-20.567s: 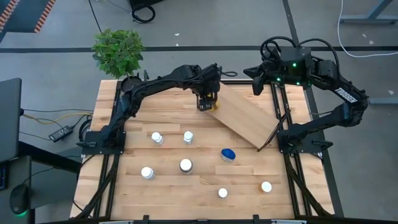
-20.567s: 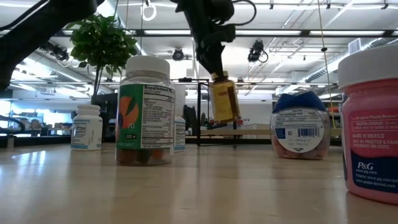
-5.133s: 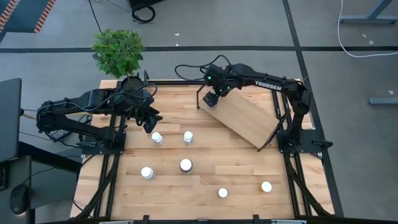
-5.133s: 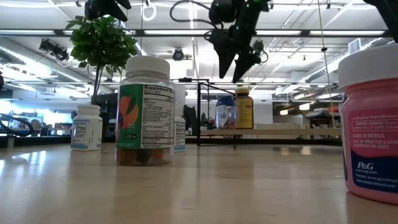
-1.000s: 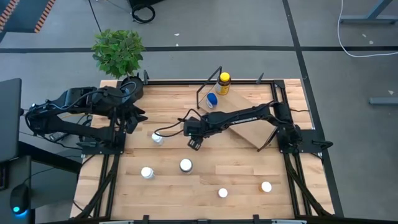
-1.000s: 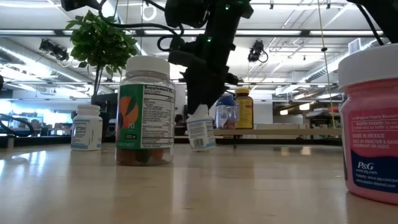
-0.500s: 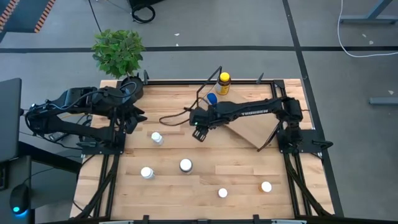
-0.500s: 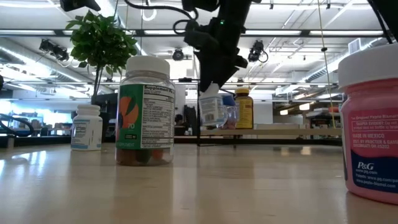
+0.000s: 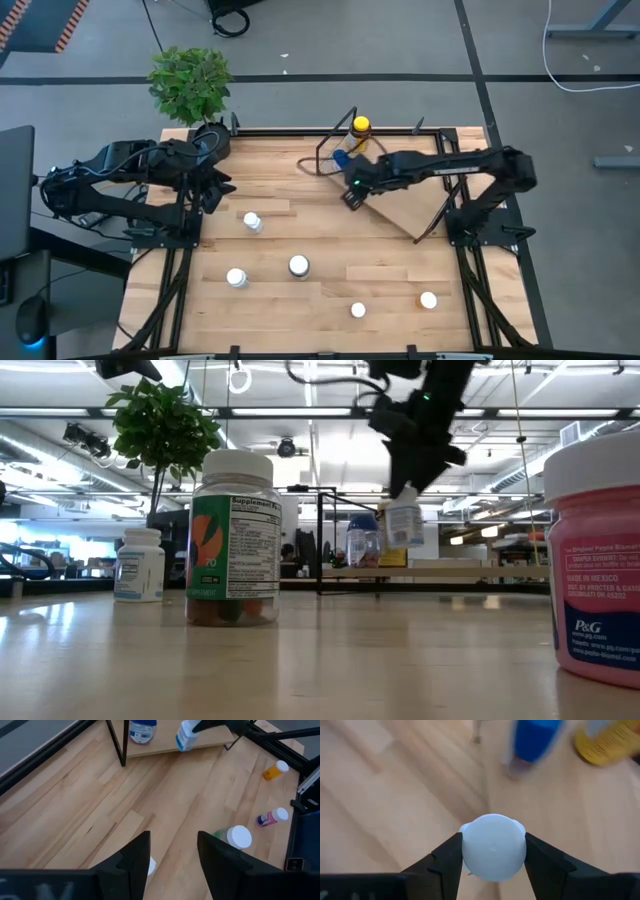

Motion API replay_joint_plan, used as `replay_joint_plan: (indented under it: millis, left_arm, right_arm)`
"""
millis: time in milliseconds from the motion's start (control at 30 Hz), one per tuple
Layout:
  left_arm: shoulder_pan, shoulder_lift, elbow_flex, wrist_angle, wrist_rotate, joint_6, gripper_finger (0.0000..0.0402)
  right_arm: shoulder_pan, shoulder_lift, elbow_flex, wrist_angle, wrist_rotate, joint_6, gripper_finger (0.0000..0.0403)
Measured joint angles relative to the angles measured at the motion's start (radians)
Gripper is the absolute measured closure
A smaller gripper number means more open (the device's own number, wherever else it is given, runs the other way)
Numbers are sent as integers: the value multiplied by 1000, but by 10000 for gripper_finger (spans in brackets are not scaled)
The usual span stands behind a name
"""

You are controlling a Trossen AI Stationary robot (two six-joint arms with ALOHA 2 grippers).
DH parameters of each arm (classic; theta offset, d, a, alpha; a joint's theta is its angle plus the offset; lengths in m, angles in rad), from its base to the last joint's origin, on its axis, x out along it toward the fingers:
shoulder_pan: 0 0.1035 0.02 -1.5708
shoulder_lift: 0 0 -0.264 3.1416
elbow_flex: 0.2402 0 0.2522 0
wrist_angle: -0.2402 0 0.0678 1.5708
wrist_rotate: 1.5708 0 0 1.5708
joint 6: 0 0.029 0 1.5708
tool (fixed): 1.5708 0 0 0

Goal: Pick and place medicine bottles onto shelf by color
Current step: Put the top white and blue medicine bottle on the shelf

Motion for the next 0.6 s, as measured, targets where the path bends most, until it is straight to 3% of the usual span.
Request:
replay_joint_plan:
  millis: [233,600]
  left_arm:
    - [0,0,0,0,-4,-8,232]
    - [0,0,0,0,-39,-34,232]
  right_arm:
    - [-143,-77,-102,-3,0,21,211]
    - [-387,-76,-101,16,-39,-162,211]
